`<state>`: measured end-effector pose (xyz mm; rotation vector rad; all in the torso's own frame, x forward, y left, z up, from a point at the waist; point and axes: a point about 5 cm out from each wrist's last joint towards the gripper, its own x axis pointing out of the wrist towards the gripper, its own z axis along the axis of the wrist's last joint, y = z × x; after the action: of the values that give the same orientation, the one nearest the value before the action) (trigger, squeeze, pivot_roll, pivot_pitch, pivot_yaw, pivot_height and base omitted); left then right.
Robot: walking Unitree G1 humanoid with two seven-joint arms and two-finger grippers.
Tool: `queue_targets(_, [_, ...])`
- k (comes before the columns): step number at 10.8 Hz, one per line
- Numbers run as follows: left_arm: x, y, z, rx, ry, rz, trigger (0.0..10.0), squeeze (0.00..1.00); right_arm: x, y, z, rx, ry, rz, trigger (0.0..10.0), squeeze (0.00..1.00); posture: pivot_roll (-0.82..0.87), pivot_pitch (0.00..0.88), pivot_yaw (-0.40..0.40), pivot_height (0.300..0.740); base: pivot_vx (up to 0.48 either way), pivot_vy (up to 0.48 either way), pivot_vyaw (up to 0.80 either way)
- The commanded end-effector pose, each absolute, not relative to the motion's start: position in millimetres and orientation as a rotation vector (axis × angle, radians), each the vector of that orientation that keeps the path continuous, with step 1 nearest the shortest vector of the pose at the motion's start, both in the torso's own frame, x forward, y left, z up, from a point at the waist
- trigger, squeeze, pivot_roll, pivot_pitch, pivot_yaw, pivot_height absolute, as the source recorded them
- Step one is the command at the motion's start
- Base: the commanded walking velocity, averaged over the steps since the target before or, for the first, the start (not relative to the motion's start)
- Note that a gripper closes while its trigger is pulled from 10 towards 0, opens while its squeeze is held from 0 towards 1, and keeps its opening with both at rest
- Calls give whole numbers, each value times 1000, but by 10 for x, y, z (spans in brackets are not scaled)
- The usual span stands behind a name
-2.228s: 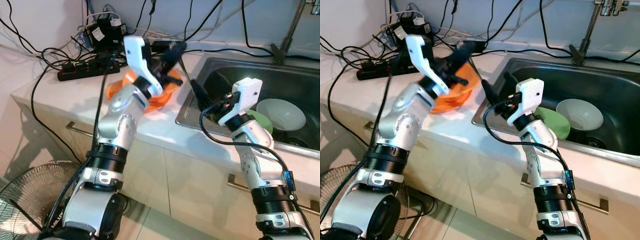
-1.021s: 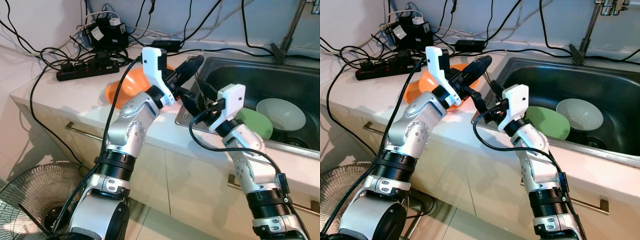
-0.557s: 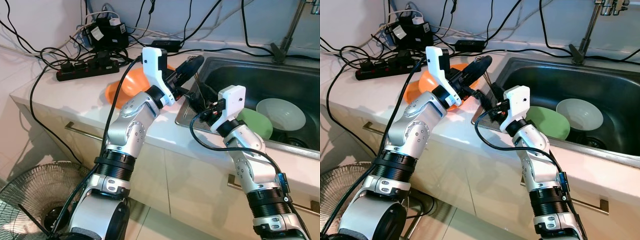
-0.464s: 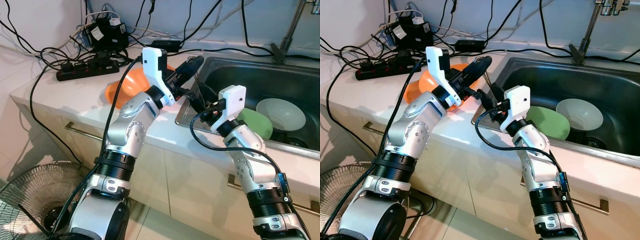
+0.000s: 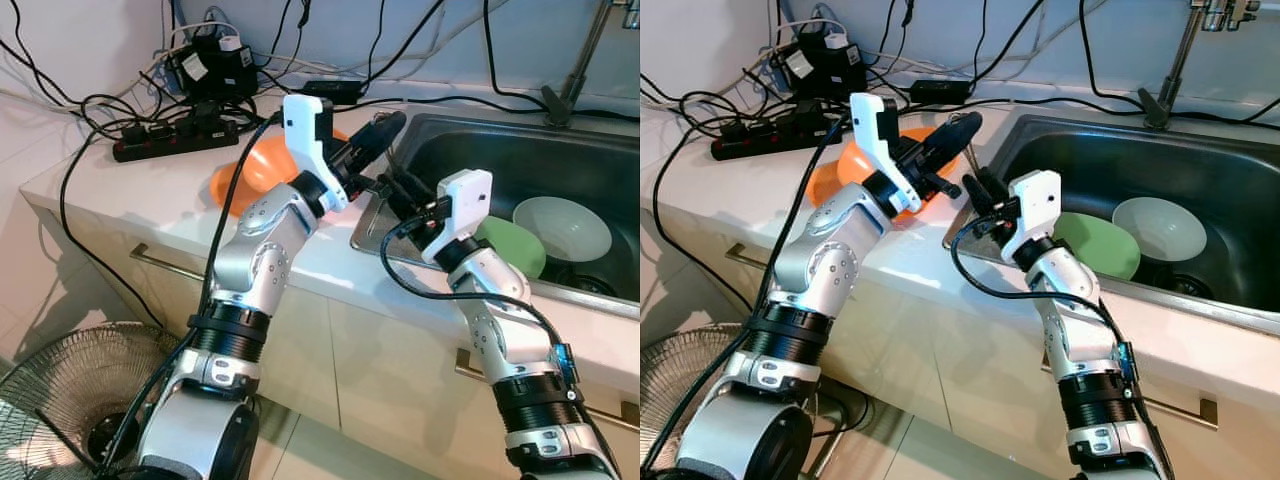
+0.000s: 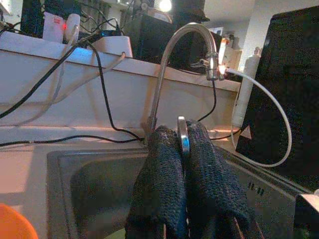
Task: Kitchen organization
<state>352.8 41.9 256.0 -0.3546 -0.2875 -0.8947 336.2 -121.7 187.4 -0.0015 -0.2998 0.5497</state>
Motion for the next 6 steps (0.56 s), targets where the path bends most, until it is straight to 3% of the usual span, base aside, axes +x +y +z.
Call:
queue_targets(1, [3495,431,2621,-338,-324,-903,10000,0,3371,-1160,1873,0,-301,566,0,0,126,21,99,740,0,0,0])
queue_targets(2, [3477,438,2625,-368,-332,-924,10000,1000,3375,-1153,1865,-11,-297,567,0,0,127,21,98,740,0,0,0])
queue_targets(6, [3459,469,2632,-376,-350,-893,10000,1000,3427,-1205,1893,-26,-305,526,0,0,129,13,92,740,0,0,0])
